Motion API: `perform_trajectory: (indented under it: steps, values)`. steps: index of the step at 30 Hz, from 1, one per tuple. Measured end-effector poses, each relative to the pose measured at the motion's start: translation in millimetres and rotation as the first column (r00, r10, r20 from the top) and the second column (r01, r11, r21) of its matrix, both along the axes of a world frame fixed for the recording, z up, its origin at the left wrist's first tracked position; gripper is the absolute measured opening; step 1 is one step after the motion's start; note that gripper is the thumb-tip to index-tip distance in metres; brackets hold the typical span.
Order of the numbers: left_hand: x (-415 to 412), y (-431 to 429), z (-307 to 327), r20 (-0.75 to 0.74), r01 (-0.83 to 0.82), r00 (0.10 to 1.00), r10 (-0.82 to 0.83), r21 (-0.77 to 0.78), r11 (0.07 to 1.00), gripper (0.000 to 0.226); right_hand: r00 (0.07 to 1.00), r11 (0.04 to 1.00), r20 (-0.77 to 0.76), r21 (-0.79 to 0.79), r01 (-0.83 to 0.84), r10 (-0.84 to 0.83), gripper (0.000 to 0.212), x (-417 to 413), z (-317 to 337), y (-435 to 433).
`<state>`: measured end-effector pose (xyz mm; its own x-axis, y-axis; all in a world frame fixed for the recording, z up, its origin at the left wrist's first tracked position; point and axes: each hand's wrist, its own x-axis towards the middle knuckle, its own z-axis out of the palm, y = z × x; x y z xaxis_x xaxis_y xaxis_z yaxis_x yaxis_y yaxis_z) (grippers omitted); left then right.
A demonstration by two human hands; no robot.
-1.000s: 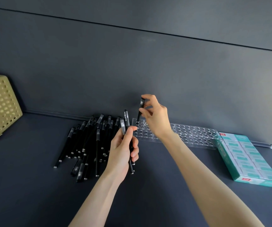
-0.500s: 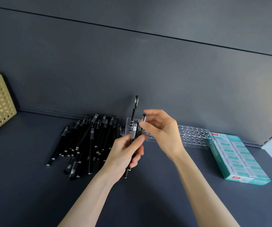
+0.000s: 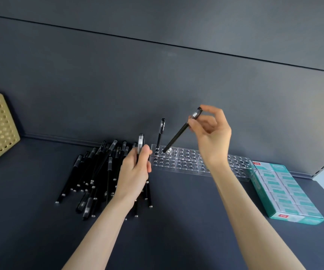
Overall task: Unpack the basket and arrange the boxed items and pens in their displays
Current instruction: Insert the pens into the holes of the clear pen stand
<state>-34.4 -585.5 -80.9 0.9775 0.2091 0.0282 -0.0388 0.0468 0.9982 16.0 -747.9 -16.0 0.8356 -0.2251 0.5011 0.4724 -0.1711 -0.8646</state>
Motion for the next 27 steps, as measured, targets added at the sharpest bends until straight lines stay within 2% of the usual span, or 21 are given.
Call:
perform_trajectory:
  steps: [3,7,14,19,22,27]
  values:
    - [8,7,3,-0.017,0.013,1.0,-0.015,-0.124,0.992,0.018,0.998,0.992,0.05,-0.115,0.055,-0.05,0.031,17,-5,11]
    - [6,10,-4,0.046,0.053,0.998,-0.046,-0.163,0.985,0.019,0.996,0.982,0.069,-0.177,0.066,-0.054,0.03,31,-15,16]
    - [6,11,-5,0.059,0.078,0.996,-0.067,-0.211,0.974,0.022,0.998,0.953,0.066,-0.301,0.036,-0.017,0.031,37,-35,24]
    - [3,8,-7,0.086,0.13,0.99,-0.116,-0.182,0.975,0.02,0.99,0.916,0.137,-0.393,0.081,-0.029,0.03,37,-44,29]
    - [3,7,-8,0.069,0.135,0.99,-0.125,-0.176,0.975,0.021,0.994,0.885,0.102,-0.457,0.089,-0.047,0.029,36,-47,31]
    - [3,7,-10,0.077,0.151,0.987,-0.14,-0.163,0.975,0.021,0.995,0.888,0.08,-0.451,0.086,-0.056,0.031,29,-48,30]
